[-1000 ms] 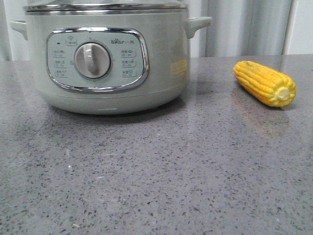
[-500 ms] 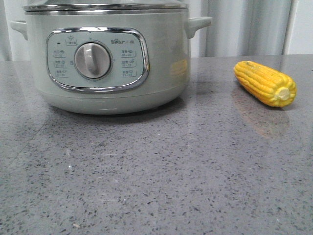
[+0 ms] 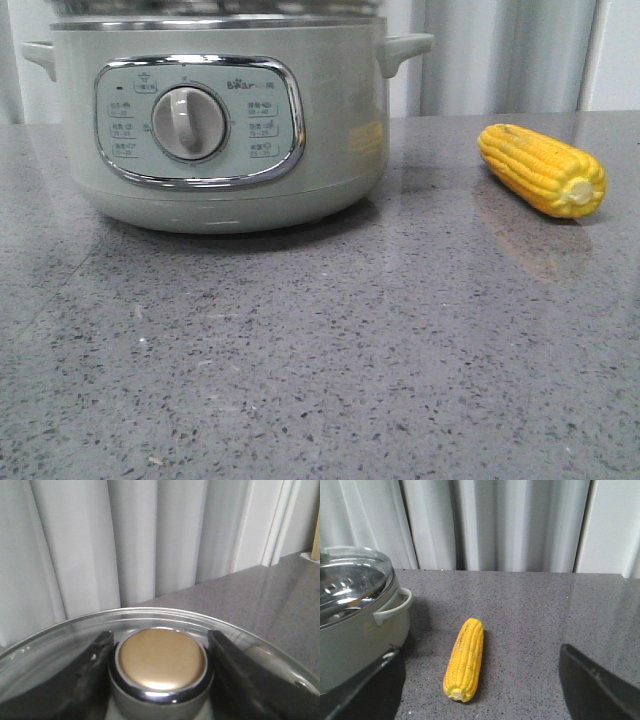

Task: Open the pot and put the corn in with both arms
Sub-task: 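Lift the glass lid off the pot with the left gripper and set it aside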

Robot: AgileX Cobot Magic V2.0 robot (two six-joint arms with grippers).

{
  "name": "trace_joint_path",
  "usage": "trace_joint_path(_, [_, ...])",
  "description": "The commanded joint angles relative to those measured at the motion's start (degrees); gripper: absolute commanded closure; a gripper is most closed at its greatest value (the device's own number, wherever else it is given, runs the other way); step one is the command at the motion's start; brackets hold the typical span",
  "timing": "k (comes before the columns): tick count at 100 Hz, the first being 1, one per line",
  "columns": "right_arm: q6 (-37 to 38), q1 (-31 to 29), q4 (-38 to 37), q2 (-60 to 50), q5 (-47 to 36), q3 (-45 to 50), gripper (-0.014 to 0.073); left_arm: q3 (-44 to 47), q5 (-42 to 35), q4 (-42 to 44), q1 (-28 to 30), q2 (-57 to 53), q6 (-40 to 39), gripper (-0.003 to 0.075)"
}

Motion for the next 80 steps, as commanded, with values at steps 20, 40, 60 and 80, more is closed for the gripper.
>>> trace_joint_path(20, [-0.5, -0.2, 0.2, 0.9, -4.2, -2.0, 0.0063, -4.4, 9.9, 1.5, 6.3, -15.3, 2.0, 0.0651])
trace_joint_path(40, [-0.5, -0.2, 0.2, 0.9, -4.2, -2.0, 0.0063, 3.3, 7.1, 1.5, 18.3, -23.3, 2.0, 0.0651])
trace_joint_path(60, [-0.5, -0.2, 0.2, 0.9, -4.2, -1.5, 0.0063, 15.1, -0.7, -3.1, 30.7, -28.2, 1.9, 0.0651])
trace_joint_path(80, [-0.5, -0.2, 0.2, 0.9, -4.0, -0.1, 0.0063, 27.0, -11.7, -7.2, 37.0, -29.0, 1.9, 0.0651])
